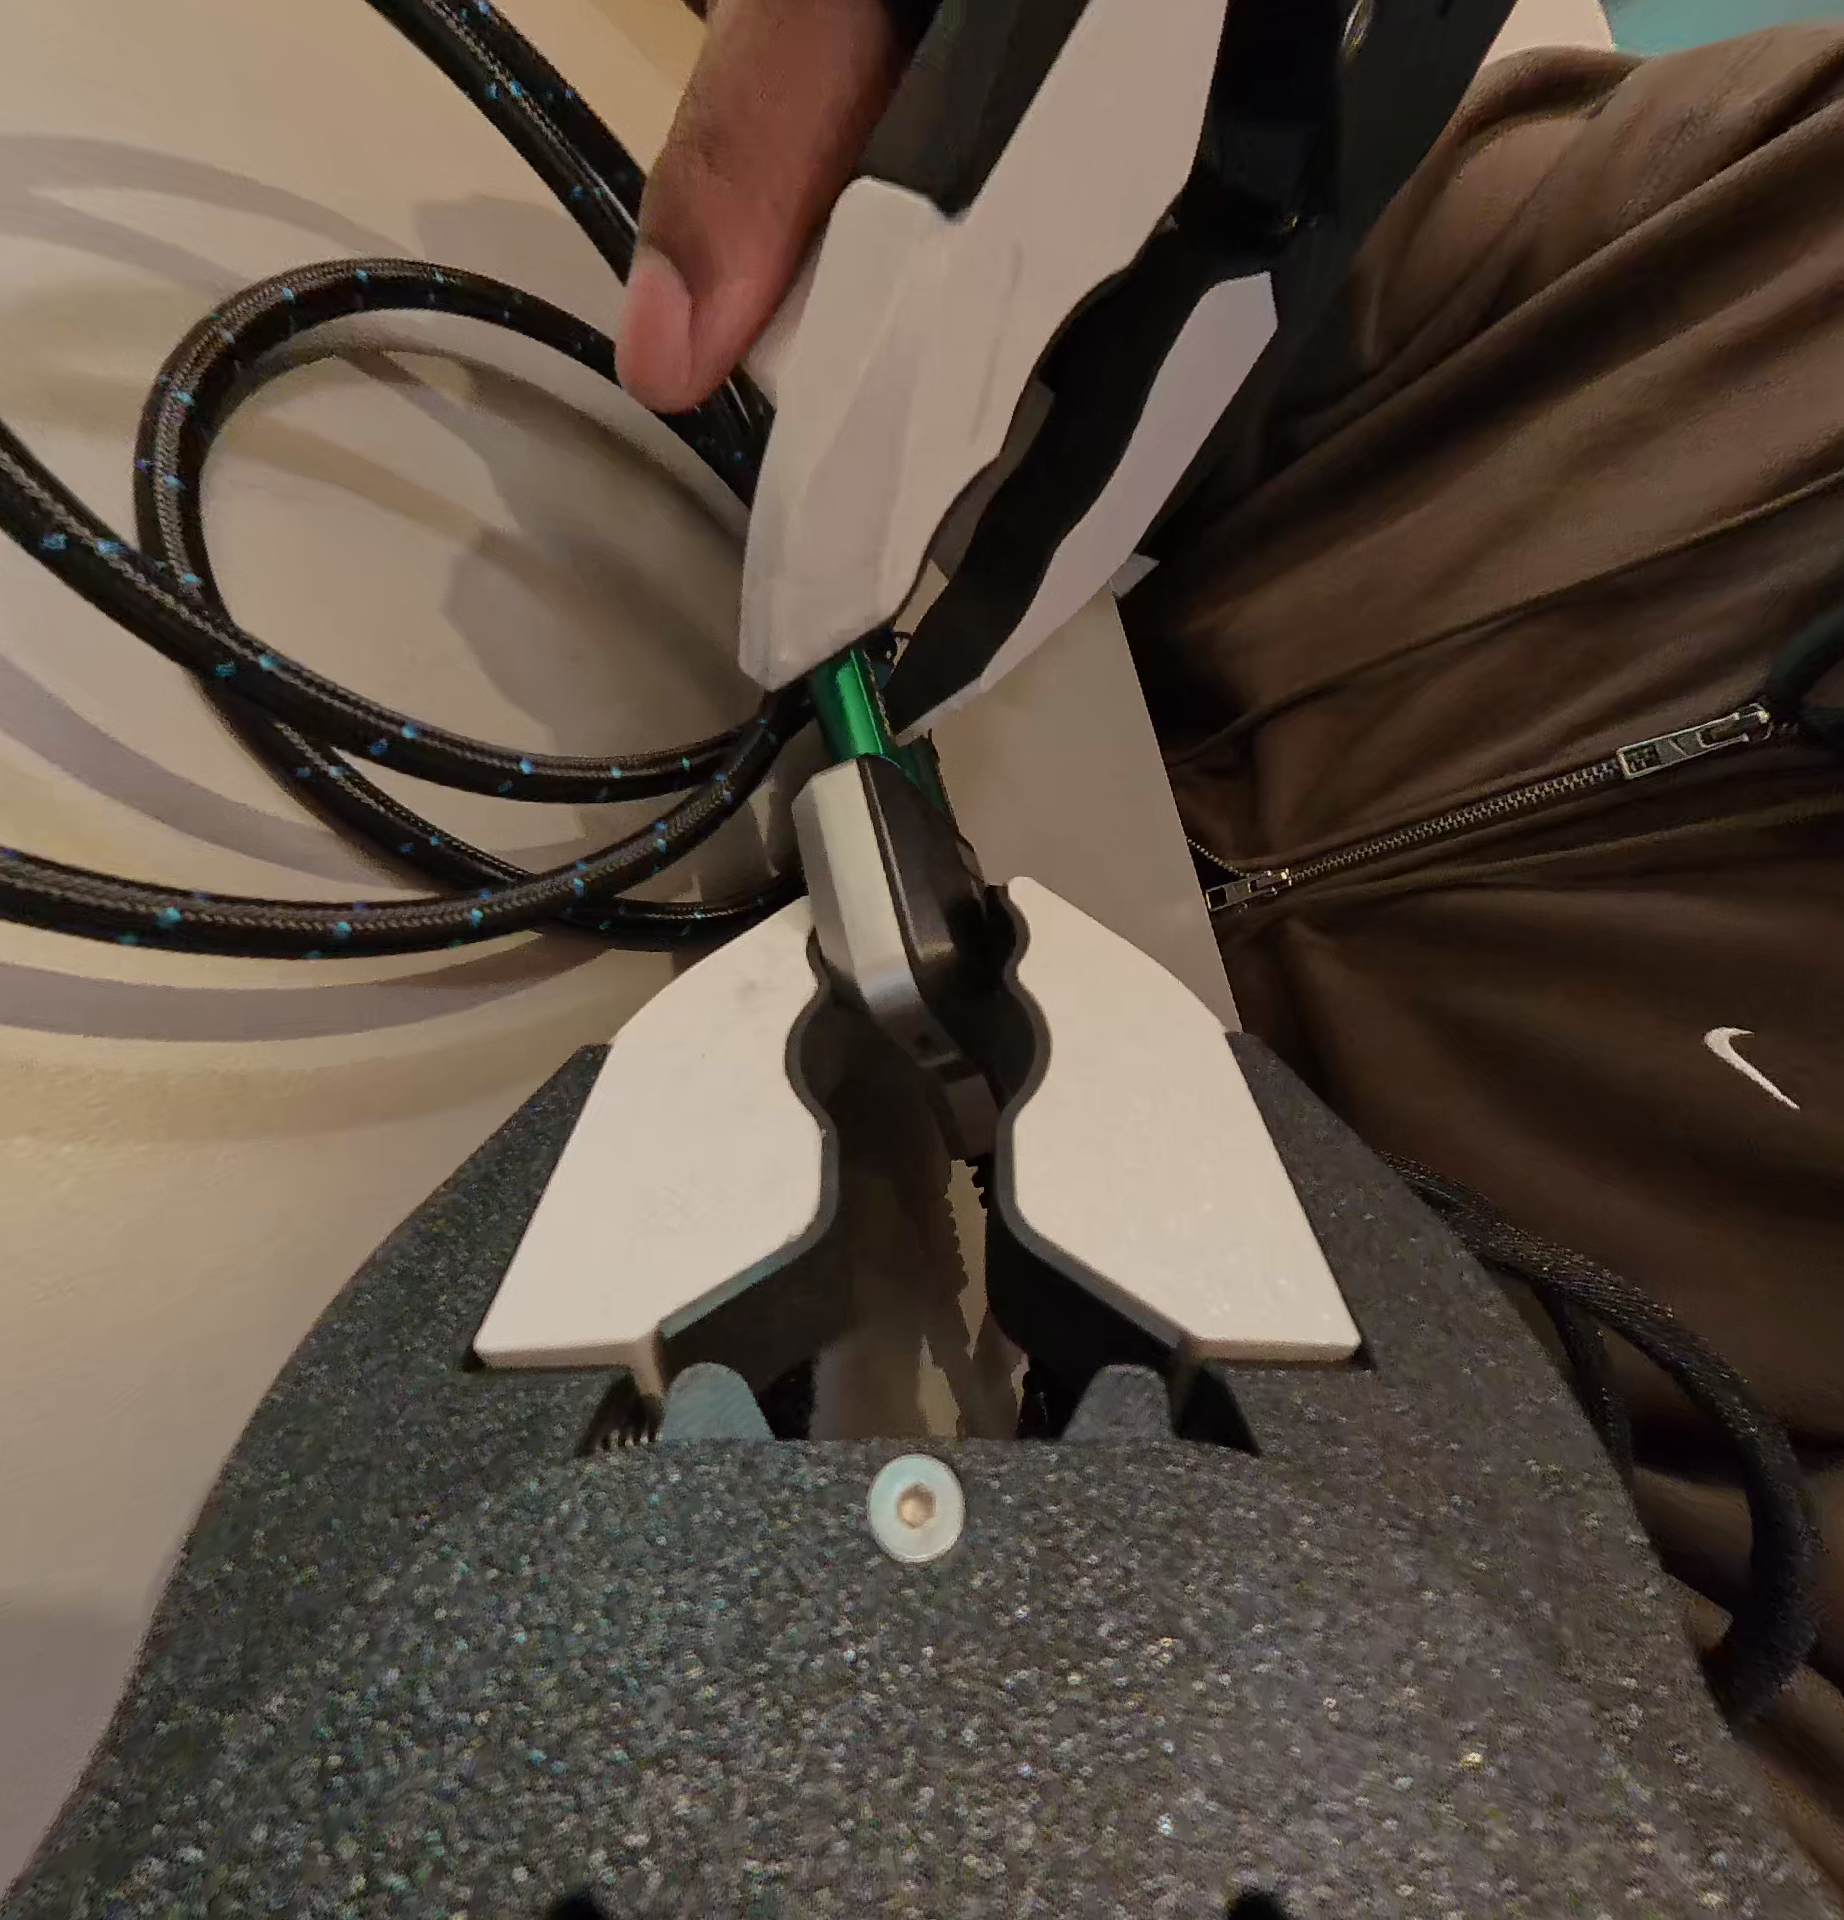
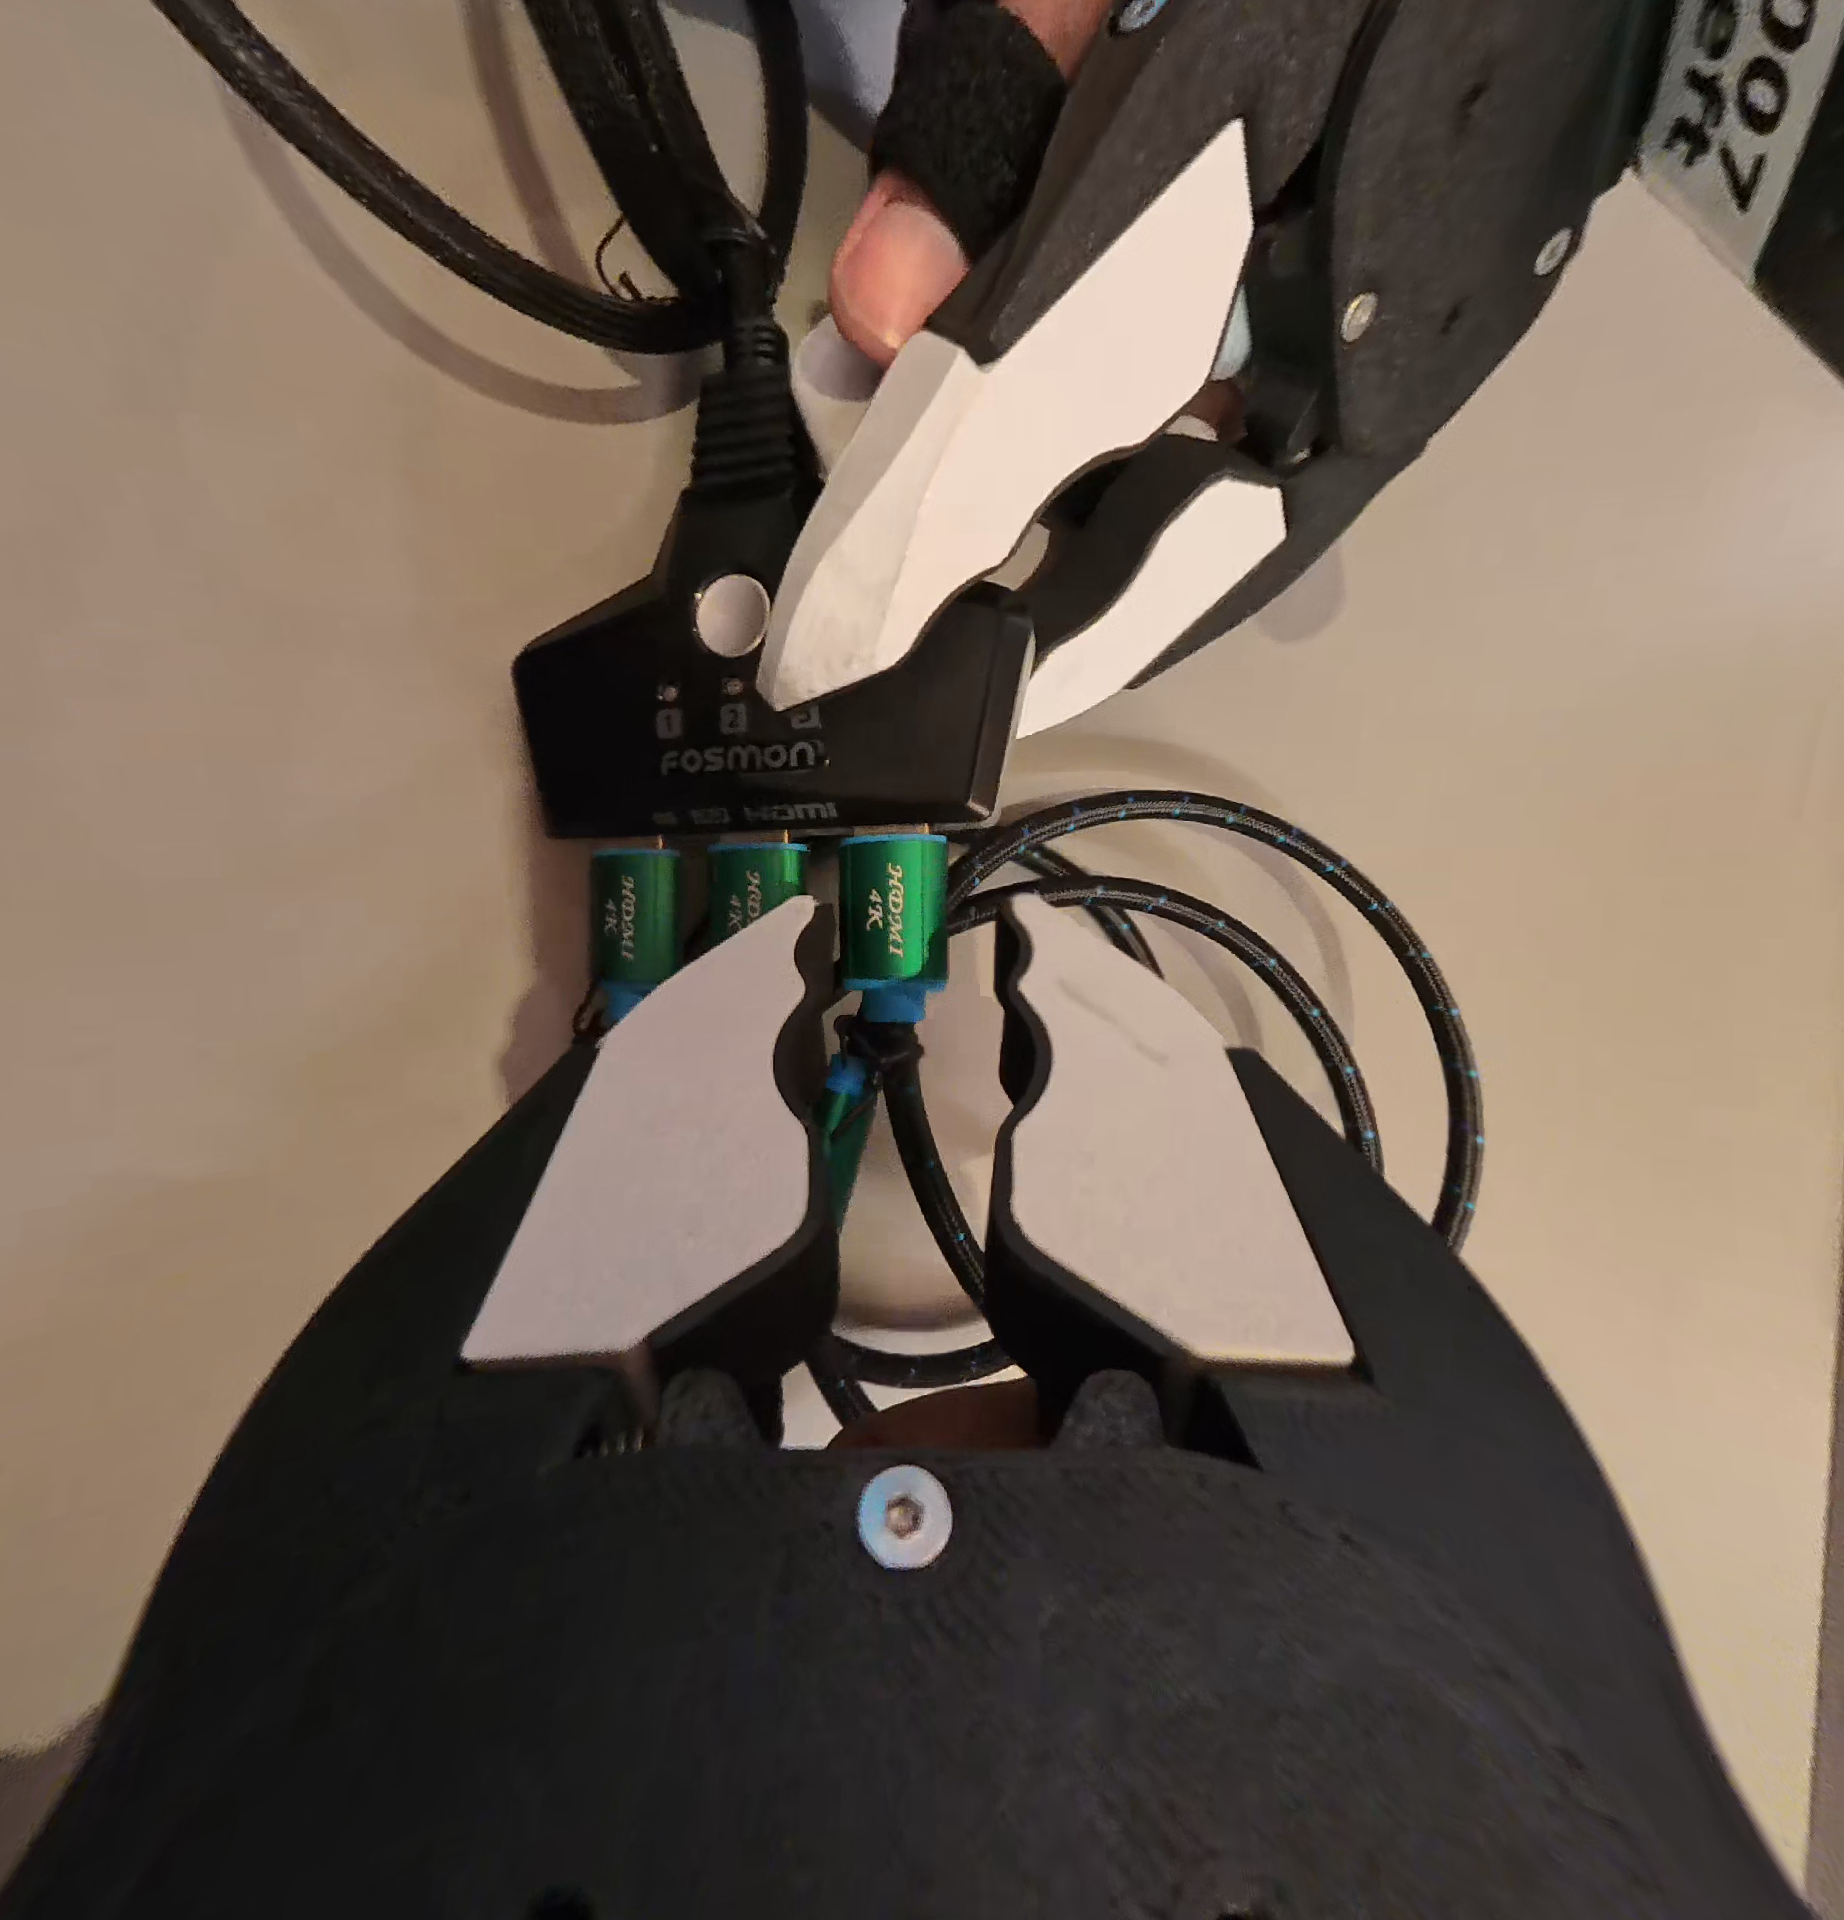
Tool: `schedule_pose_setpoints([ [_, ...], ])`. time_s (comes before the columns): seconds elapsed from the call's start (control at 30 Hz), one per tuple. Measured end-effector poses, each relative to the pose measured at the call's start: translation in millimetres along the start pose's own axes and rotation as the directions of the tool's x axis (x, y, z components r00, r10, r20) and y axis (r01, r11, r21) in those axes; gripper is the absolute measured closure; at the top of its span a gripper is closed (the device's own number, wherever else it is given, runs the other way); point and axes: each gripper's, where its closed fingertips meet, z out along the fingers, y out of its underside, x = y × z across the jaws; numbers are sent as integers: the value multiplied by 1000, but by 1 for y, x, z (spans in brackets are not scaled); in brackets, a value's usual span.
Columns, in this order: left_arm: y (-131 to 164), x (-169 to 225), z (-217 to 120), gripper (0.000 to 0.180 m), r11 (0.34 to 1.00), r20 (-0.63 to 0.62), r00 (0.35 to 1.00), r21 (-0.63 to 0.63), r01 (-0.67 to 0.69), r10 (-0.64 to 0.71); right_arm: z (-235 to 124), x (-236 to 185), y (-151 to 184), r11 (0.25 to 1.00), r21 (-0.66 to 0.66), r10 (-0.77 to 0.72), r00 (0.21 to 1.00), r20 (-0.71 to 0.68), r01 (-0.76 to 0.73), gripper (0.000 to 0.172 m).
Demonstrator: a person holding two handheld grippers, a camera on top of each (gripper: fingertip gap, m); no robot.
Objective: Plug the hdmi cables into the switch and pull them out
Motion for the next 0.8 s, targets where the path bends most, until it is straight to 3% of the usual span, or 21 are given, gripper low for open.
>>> schedule_pose_setpoints([
  [0.7,1,10,17,153,997,-13,999,-50,-52,51,-1,-27,4,978,13,198,943,268,-209,153],
  [0.8,1,11,20,152,996,-19,998,-58,-61,60,-4,-34,3,970,24,221,912,345,-244,145],
])
